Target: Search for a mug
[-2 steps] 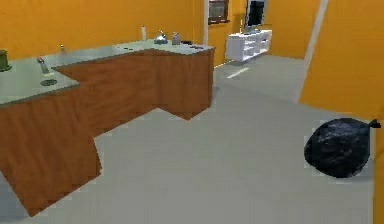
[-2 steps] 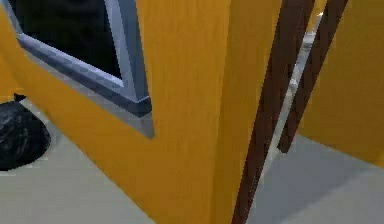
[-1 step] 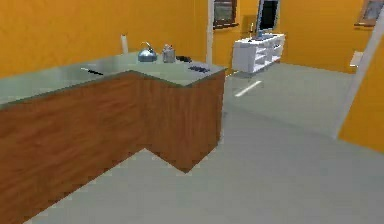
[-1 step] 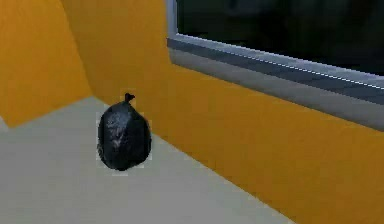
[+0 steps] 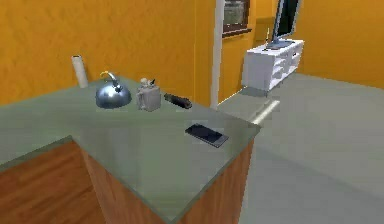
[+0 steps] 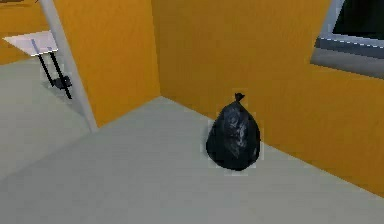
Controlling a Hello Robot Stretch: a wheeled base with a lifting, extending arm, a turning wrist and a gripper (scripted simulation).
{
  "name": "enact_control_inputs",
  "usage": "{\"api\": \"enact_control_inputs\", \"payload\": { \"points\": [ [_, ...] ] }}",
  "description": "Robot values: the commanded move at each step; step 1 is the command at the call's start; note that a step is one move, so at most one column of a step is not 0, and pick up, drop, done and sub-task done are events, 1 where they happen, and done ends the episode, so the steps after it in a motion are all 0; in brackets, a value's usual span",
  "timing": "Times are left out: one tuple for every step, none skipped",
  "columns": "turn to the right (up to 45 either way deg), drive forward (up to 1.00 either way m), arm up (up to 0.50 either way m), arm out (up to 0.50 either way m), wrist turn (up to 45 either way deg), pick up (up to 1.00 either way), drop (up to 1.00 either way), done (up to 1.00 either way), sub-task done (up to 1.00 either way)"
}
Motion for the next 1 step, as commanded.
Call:
{"api": "enact_control_inputs", "payload": {
  "points": [
    [-12.0, 0.0, 0.0, 0.0, 0.0, 0.0, 0.0, 0.0, 0.0]
  ]
}}
